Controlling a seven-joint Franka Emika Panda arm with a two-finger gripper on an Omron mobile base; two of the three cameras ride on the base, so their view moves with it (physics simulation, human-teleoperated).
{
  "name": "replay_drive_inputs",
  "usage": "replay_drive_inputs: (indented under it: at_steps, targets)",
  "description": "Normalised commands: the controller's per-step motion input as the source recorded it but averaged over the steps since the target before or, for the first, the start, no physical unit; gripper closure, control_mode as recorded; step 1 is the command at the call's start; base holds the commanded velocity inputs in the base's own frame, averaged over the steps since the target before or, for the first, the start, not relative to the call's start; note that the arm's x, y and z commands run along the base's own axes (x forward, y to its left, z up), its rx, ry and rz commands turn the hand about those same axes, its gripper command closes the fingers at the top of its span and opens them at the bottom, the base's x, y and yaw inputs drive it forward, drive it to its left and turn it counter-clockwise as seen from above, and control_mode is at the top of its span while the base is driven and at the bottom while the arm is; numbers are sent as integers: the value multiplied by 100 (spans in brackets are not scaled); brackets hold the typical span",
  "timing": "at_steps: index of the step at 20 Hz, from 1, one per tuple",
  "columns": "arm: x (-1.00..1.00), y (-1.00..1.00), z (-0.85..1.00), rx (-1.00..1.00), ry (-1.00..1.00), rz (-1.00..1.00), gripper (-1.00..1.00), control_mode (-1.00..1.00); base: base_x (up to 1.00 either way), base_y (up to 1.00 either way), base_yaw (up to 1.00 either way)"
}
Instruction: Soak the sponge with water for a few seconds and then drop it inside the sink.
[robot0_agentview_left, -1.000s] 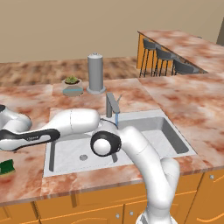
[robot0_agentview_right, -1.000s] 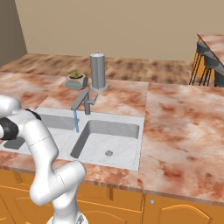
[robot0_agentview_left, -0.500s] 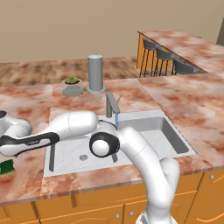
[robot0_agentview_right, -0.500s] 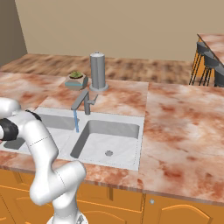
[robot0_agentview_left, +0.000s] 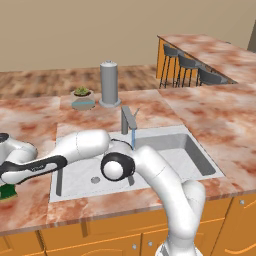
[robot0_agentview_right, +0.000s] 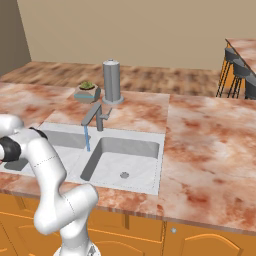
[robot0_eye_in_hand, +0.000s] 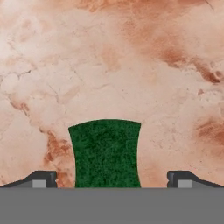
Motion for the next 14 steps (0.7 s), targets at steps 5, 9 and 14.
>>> replay_drive_inputs:
  at_steps: [5,9,14]
  targets:
    - [2,18,-1,0,0,0,-100,-100,0,0,0]
    - [2,16,0,0,0,0,-100,-100,0,0,0]
    - [0,1,-3,0,0,0,-100,-100,0,0,0]
